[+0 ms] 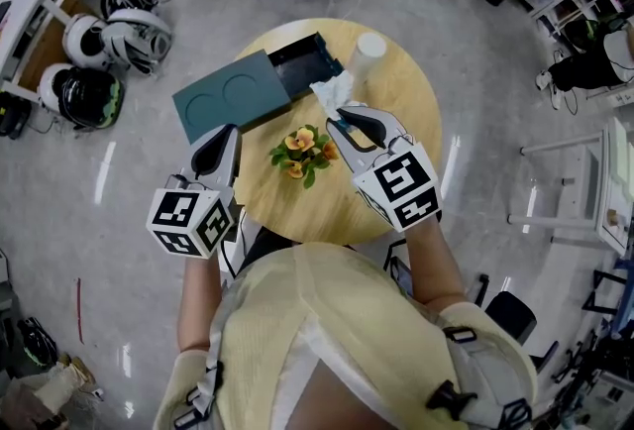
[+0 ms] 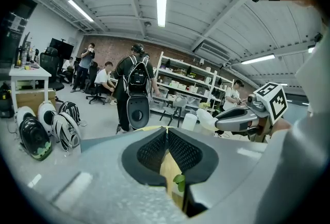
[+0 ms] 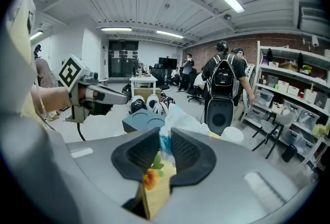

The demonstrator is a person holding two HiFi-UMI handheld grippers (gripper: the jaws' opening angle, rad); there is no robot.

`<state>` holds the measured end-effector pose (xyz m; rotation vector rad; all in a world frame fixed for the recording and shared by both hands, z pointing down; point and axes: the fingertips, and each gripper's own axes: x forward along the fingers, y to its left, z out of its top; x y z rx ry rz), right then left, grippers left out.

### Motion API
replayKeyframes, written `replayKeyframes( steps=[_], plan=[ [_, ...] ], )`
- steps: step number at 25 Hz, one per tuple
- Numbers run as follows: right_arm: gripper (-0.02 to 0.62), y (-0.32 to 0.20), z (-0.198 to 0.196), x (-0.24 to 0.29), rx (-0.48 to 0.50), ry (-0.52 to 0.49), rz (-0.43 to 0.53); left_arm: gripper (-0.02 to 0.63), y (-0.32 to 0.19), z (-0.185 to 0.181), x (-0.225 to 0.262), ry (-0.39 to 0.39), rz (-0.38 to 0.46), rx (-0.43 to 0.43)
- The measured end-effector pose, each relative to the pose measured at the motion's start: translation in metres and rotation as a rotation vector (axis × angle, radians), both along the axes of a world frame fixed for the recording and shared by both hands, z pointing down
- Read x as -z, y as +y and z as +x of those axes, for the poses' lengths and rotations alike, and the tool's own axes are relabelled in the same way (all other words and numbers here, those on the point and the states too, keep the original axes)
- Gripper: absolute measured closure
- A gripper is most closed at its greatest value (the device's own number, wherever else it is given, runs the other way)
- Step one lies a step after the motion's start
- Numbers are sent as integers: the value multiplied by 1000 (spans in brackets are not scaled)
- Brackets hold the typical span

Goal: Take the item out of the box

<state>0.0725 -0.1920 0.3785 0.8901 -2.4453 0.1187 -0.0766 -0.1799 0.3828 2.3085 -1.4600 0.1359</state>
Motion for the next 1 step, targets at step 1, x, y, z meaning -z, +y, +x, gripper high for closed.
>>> replayKeyframes(
  steps=[1],
  plan=[
    [518, 0, 0, 0, -2, -1, 1, 600, 0, -1, 0, -1, -1, -3]
  ],
)
